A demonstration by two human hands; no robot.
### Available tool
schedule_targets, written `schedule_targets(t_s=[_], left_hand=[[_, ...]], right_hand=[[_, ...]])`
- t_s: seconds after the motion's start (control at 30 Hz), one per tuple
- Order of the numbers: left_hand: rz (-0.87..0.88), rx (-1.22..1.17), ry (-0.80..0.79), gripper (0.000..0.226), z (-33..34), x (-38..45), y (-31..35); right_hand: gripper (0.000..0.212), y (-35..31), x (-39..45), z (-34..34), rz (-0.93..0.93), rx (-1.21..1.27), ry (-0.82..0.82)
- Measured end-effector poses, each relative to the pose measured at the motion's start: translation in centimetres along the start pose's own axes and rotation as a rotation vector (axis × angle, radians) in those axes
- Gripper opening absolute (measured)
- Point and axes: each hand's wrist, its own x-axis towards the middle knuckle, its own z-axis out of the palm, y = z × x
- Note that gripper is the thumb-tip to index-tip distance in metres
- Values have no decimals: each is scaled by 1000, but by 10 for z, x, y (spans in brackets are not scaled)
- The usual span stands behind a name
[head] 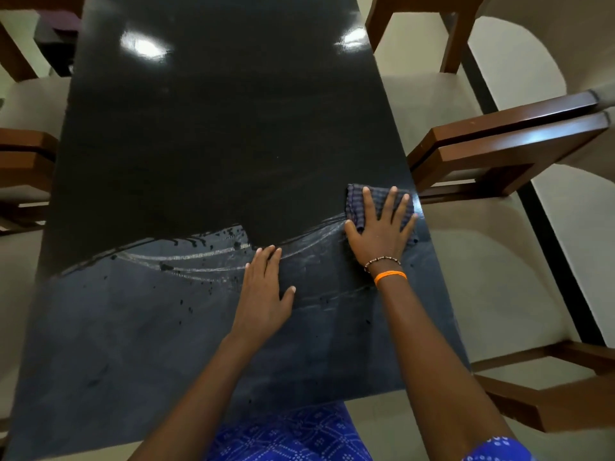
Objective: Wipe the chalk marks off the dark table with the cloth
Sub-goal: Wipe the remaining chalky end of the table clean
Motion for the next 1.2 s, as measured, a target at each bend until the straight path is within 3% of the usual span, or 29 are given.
schedule_targets(t_s=[0.37, 0.53, 0.8, 1.0, 1.2], left_hand=[[-198, -65, 226, 69, -67, -63, -100], [-347, -43, 305, 71, -100, -96, -154], [-515, -40, 285, 74, -133, -154, -234], [-477, -64, 278, 75, -142, -166, -250], [-314, -10, 203, 78, -131, -152, -229]], right_hand=[[75, -164, 14, 20, -193, 15, -75], [75, -267, -42, 47, -415, 19, -132], [73, -415, -155, 83, -736, 2, -241], [64, -421, -208, 96, -916, -22, -239], [66, -379, -176, 84, -941, 3, -211]])
